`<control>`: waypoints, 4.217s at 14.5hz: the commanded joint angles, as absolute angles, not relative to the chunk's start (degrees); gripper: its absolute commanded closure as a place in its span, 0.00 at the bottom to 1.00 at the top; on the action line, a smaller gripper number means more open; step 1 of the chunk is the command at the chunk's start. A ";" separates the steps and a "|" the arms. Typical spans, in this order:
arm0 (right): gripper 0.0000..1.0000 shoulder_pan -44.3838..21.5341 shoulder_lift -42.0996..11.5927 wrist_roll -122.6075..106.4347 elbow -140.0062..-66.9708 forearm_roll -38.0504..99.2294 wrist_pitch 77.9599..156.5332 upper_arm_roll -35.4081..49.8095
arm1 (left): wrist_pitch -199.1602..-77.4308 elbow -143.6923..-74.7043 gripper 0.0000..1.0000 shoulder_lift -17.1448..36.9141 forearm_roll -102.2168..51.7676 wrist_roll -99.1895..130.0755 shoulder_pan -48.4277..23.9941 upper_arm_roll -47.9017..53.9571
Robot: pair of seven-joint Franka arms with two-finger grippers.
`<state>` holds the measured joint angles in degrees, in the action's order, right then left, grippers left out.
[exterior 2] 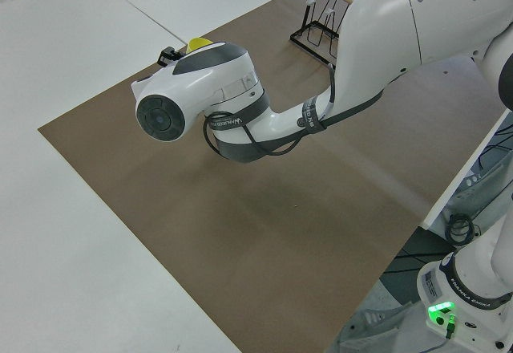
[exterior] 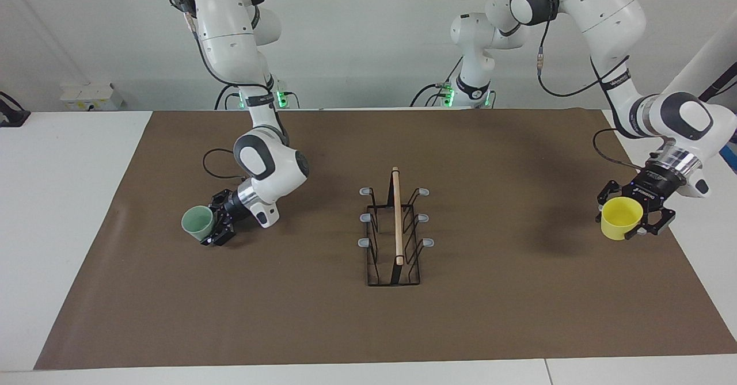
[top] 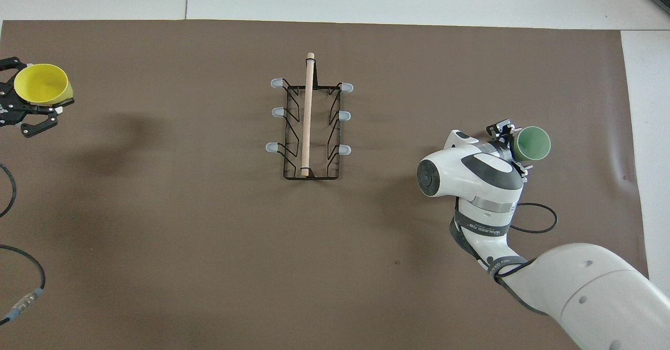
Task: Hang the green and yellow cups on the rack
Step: 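Lift the green cup with the right gripper while the left gripper lifts the yellow cup, then carry the yellow cup with the left gripper while the right gripper carries the green cup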
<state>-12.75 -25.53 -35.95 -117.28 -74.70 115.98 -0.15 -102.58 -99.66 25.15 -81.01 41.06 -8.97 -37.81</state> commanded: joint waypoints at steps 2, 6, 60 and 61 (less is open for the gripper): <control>0.00 -10.81 -24.35 -34.45 -119.36 -78.57 118.39 0.18 | -103.89 -100.99 1.00 18.74 -73.67 42.73 -10.81 -37.44; 0.00 -10.81 -24.35 -34.54 -119.62 -78.93 118.83 0.26 | -107.99 -101.33 1.00 11.44 -59.45 43.07 -10.90 -30.25; 0.91 -14.31 2.02 -108.85 -121.46 104.43 148.62 2.55 | -200.30 -138.69 1.00 4.48 -7.12 41.05 -10.90 17.84; 0.91 -15.81 2.02 -114.03 -122.16 112.16 148.80 2.55 | -200.30 -138.78 1.00 4.48 -7.12 40.96 -10.90 17.93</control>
